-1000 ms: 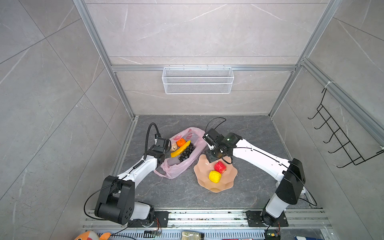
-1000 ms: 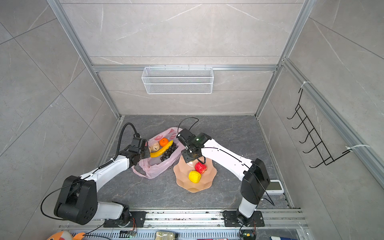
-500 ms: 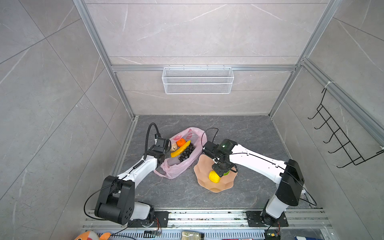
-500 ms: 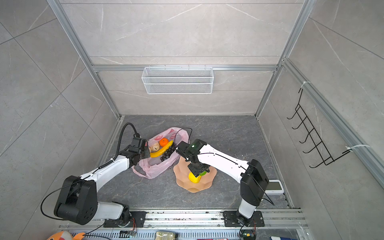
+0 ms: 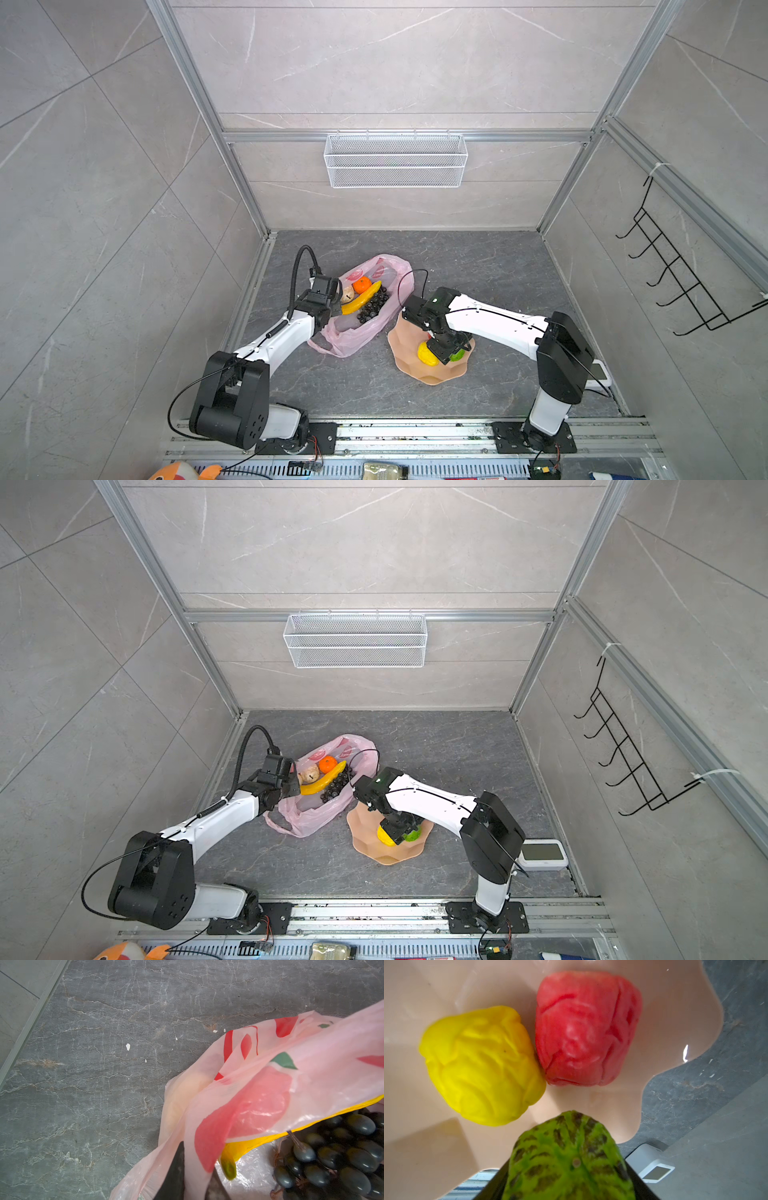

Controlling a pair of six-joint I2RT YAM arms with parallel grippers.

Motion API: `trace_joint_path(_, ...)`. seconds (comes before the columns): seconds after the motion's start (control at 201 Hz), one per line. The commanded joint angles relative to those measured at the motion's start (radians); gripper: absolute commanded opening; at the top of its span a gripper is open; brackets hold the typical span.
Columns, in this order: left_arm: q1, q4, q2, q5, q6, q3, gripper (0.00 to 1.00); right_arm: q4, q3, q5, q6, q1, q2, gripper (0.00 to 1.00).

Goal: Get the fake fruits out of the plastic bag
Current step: 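Lift the green chayote out and move it over the peach bowl, then lower the chayote into the bowl beside the apple and open the right gripper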

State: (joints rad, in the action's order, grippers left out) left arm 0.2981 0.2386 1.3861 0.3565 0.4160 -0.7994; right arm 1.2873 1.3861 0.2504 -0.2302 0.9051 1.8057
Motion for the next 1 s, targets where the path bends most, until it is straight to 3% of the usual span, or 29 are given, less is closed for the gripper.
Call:
trace_joint_path(0.0,-0.003,-0.01,-0.019,0.005,-0.014,0.002,0.14,0.007,-0.016,0.033,0.015,0.007,0.029,0.64)
trace_joint_path(0.996,-0.003,-0.013,-0.024,0.006,-0.014,0.005,0.14,-0.02,-0.003,0.061,-0.01,0.008,0.084,0.7)
